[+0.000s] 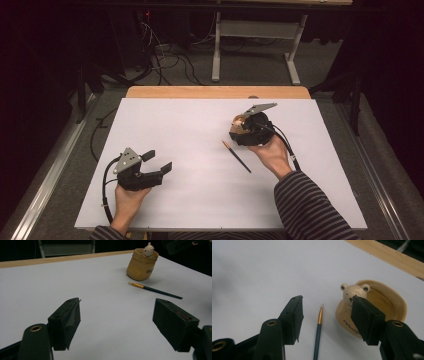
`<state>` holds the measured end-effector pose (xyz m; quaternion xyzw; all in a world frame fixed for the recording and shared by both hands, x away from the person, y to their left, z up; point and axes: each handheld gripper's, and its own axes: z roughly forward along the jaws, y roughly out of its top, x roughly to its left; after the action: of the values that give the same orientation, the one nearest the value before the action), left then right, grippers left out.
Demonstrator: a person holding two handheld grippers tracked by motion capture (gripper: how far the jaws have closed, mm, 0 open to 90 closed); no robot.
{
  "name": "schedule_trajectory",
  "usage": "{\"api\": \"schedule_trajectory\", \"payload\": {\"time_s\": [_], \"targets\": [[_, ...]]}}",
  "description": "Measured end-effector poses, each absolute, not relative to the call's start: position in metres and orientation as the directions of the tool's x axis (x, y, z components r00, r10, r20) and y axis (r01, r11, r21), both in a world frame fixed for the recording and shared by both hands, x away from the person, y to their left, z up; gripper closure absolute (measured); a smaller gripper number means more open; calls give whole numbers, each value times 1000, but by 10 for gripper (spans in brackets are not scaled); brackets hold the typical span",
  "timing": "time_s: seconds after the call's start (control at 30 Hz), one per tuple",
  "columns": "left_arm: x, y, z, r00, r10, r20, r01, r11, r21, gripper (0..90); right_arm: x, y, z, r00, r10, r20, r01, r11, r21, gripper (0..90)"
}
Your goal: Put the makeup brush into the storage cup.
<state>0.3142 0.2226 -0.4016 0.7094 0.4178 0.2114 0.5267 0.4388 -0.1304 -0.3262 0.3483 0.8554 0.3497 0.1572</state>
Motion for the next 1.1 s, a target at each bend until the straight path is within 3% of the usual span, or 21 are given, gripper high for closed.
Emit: {"api": "schedule_trajectory", "payload": {"time_s": [1.1], "targets": [[314, 223, -402, 564, 814, -142, 370, -95, 924, 228, 454, -123, -329, -736, 676, -17, 579, 643, 501, 559]]}}
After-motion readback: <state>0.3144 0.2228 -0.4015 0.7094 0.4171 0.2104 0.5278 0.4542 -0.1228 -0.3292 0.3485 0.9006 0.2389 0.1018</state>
